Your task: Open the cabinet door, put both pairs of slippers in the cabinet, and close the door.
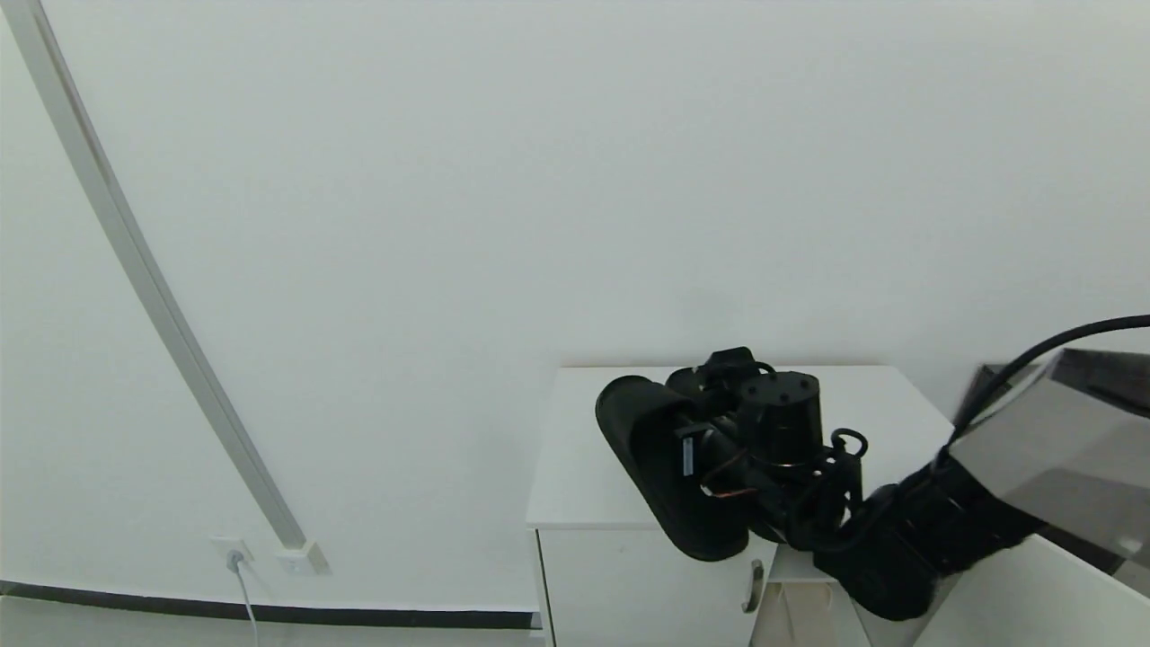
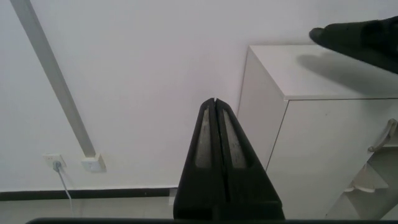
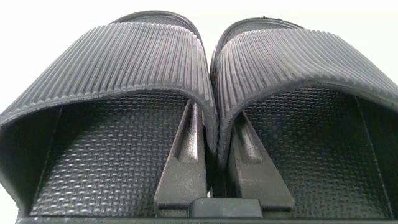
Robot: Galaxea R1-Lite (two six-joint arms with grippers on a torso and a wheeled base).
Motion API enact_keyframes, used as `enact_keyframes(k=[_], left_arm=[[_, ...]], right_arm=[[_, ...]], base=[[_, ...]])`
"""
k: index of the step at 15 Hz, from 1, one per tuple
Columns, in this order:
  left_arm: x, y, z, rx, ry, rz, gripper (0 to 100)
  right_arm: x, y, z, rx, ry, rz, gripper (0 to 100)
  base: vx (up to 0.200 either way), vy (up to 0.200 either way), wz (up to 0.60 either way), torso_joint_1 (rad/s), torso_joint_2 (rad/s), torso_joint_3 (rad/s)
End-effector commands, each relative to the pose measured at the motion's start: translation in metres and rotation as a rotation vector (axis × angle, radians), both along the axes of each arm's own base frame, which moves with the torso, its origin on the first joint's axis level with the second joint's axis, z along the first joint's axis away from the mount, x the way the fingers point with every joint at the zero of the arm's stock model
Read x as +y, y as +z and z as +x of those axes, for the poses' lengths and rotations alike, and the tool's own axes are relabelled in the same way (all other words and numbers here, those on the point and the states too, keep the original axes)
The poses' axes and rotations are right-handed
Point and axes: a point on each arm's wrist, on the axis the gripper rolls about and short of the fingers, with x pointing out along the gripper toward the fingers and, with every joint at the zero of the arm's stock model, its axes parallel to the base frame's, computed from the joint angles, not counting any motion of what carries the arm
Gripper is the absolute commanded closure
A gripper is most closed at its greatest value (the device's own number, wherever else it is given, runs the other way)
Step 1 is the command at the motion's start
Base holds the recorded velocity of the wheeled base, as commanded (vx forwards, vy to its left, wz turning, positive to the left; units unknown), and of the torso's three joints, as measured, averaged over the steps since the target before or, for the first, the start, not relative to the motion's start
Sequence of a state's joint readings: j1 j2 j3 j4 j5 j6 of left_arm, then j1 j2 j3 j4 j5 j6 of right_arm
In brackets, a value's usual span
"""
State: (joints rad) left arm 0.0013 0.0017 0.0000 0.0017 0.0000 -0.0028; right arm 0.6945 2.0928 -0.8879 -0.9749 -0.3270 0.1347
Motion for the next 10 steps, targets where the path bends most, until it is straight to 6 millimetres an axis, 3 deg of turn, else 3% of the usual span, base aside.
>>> enact_keyframes(k=[1, 3, 8, 10], left_arm=[[0.000, 0.000, 0.000, 0.000, 0.000, 0.000, 100], [0.000, 0.000, 0.000, 0.000, 0.000, 0.003, 100], [0.000, 0.000, 0.000, 0.000, 0.002, 0.000, 100], [0.000, 0.000, 0.000, 0.000, 0.002, -0.002, 100]], right_arm=[[-0.032, 0.033, -0.041, -0.021, 0.109, 0.048, 100], [-0.045, 0.042, -0.050, -0.020, 0.164, 0.065, 100], [-0.053, 0.034, -0.044, 0.008, 0.136, 0.046, 100], [-0.065, 0.038, -0.053, 0.008, 0.172, 0.049, 100]], base=[[0.000, 0.000, 0.00, 0.000, 0.00, 0.000], [0.000, 0.000, 0.00, 0.000, 0.00, 0.000], [0.000, 0.000, 0.00, 0.000, 0.00, 0.000], [0.000, 0.000, 0.00, 0.000, 0.00, 0.000]])
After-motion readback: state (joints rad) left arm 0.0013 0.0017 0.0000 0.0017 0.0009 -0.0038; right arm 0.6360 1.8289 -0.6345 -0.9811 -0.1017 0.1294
